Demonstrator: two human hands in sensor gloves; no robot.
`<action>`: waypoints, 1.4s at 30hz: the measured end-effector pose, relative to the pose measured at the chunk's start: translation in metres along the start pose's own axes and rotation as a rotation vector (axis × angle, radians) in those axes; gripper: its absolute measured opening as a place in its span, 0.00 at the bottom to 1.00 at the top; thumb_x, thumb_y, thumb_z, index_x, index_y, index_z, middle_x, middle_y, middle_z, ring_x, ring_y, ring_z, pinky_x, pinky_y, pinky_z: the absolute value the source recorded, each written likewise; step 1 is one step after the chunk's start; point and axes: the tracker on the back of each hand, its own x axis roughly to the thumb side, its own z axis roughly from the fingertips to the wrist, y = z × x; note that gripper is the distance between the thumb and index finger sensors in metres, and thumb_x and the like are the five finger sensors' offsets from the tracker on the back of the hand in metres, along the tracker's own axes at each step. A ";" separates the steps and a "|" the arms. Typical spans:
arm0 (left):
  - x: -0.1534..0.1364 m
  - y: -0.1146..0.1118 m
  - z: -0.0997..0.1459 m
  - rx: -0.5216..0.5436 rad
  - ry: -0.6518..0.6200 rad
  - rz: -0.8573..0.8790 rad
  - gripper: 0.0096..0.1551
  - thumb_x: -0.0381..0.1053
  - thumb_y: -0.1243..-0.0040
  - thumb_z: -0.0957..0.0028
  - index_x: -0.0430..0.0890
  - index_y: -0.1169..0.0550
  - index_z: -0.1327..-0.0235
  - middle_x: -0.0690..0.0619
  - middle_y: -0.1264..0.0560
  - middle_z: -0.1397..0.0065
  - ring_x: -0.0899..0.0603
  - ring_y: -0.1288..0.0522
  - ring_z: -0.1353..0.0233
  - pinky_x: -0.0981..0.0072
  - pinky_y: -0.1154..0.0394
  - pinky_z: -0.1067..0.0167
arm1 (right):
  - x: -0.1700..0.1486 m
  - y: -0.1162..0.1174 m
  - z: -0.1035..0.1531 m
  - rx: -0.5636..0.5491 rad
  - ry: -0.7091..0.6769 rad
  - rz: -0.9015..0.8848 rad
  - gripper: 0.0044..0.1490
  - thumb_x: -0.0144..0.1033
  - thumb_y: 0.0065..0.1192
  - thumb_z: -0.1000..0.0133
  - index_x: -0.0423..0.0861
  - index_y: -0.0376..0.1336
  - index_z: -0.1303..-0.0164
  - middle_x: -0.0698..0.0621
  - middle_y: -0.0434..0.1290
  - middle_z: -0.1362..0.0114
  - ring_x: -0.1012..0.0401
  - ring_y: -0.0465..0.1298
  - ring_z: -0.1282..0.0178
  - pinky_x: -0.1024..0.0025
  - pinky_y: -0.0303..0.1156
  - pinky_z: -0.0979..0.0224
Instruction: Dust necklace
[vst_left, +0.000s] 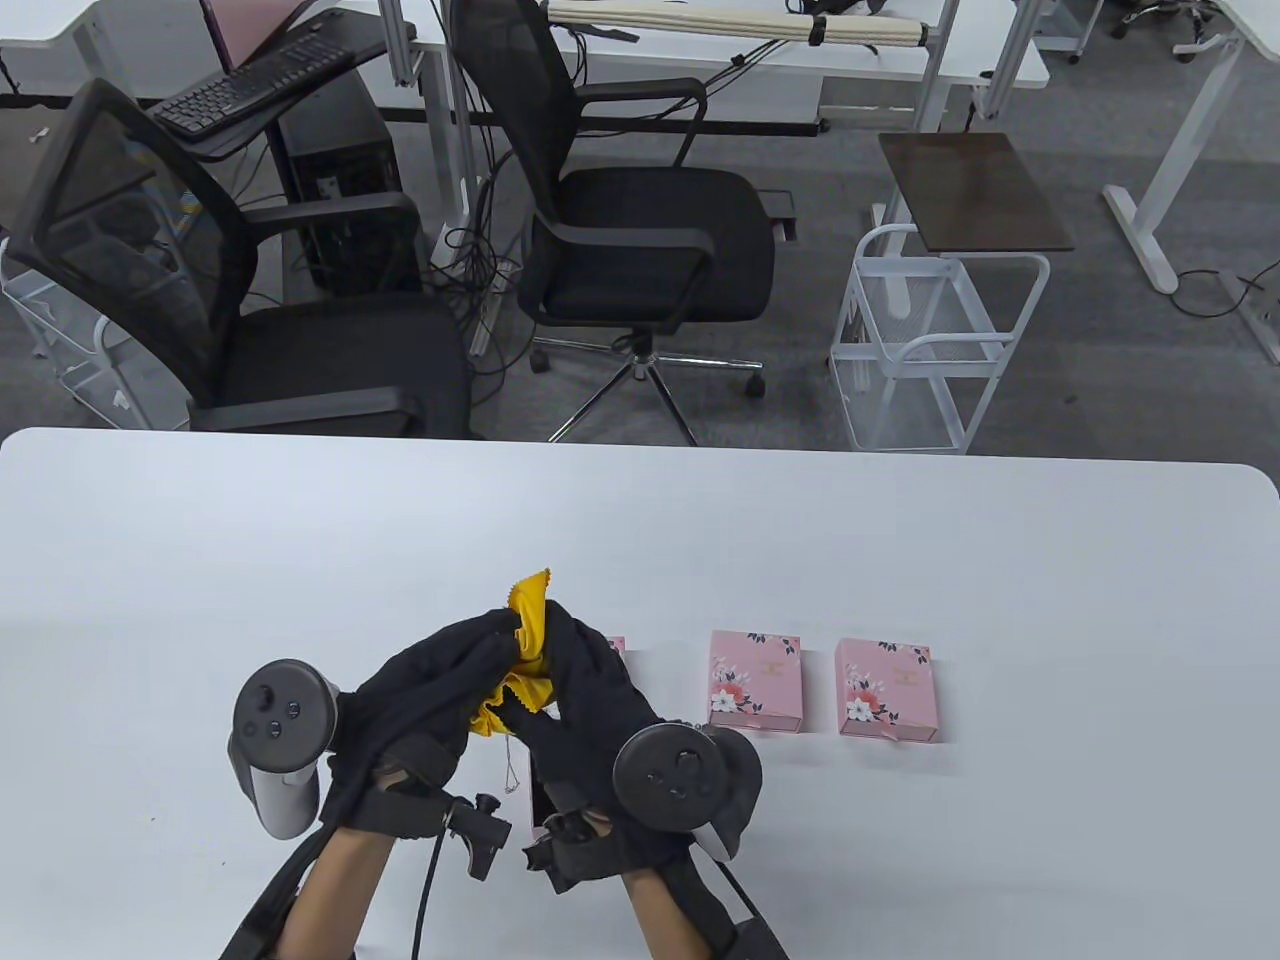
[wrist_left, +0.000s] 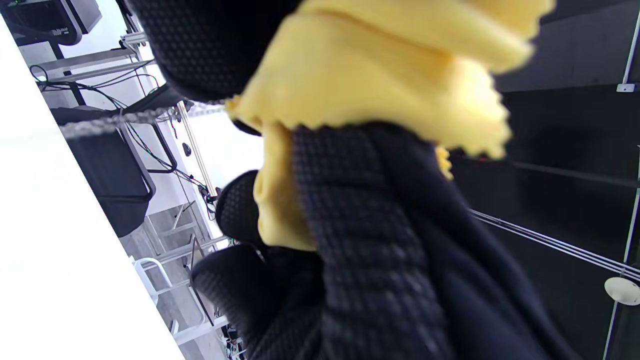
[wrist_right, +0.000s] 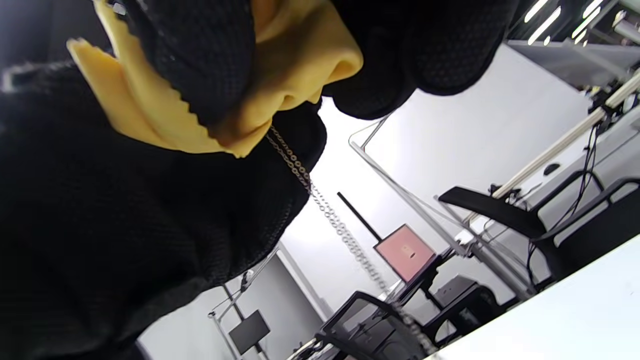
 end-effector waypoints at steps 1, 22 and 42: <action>0.001 -0.002 0.001 0.003 -0.011 0.002 0.20 0.60 0.32 0.42 0.53 0.15 0.42 0.49 0.17 0.33 0.42 0.20 0.35 0.50 0.21 0.40 | 0.001 0.000 0.001 -0.038 0.002 0.017 0.47 0.42 0.70 0.40 0.36 0.53 0.16 0.32 0.64 0.24 0.42 0.74 0.37 0.47 0.71 0.32; 0.018 -0.008 0.010 0.073 -0.110 -0.178 0.20 0.61 0.32 0.43 0.55 0.14 0.43 0.48 0.24 0.24 0.35 0.31 0.24 0.42 0.30 0.31 | -0.009 -0.001 0.001 -0.003 0.115 -0.085 0.26 0.43 0.60 0.31 0.39 0.65 0.31 0.37 0.73 0.35 0.45 0.78 0.47 0.48 0.74 0.38; 0.006 0.006 0.001 -0.006 -0.057 0.000 0.20 0.61 0.32 0.43 0.55 0.14 0.42 0.49 0.21 0.26 0.36 0.28 0.26 0.42 0.29 0.33 | -0.009 0.007 -0.001 0.084 0.078 -0.129 0.26 0.40 0.60 0.32 0.41 0.63 0.28 0.38 0.72 0.35 0.46 0.76 0.46 0.48 0.73 0.36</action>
